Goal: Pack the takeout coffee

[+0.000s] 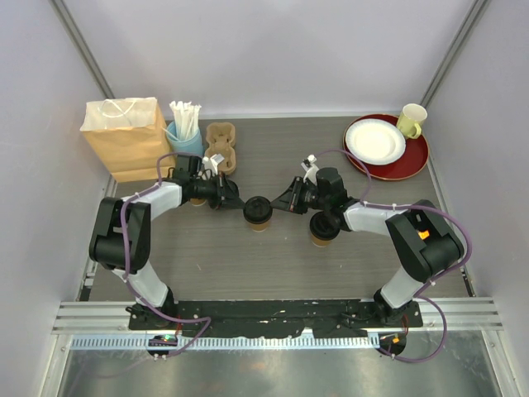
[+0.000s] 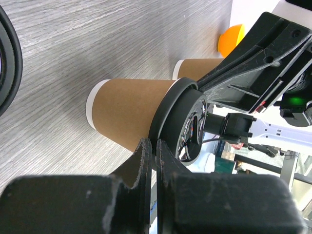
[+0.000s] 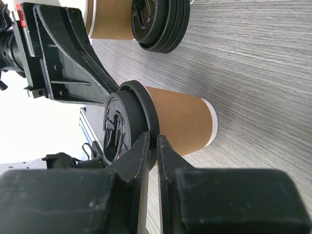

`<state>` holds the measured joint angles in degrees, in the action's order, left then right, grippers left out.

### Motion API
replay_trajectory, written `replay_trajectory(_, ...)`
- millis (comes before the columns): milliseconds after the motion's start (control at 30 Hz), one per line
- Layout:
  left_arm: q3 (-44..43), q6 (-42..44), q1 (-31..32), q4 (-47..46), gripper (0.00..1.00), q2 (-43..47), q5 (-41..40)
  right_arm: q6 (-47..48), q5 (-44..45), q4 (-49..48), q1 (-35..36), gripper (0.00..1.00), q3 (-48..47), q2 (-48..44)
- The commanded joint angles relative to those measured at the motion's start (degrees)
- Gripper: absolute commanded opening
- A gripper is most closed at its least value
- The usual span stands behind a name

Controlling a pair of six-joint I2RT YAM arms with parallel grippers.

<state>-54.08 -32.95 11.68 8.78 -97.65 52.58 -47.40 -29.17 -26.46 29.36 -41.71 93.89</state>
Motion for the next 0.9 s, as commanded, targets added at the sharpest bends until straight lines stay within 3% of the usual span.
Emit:
replay_trajectory(0,3.28,2.8,1.59,5.29,0.0,-5.01,-11.44,2.66,3.41,8.43,0.87,0.01,2.69,2.62)
replay_trajectory(500,2.49,3.51,1.59,6.52,0.0,-5.63,-12.06,4.06,4.47,10.64,0.96,0.01,2.34,1.66)
replay_trajectory(733,0.47,5.88,1.5,7.48,0.0,0.34,-12.32,10.47,7.37,20.55,1.13,0.21,-4.16,-2.83)
replay_trajectory(867,-0.05,5.62,1.5,7.66,0.0,2.63,-11.18,11.89,7.9,23.11,1.13,0.22,-7.15,-3.01)
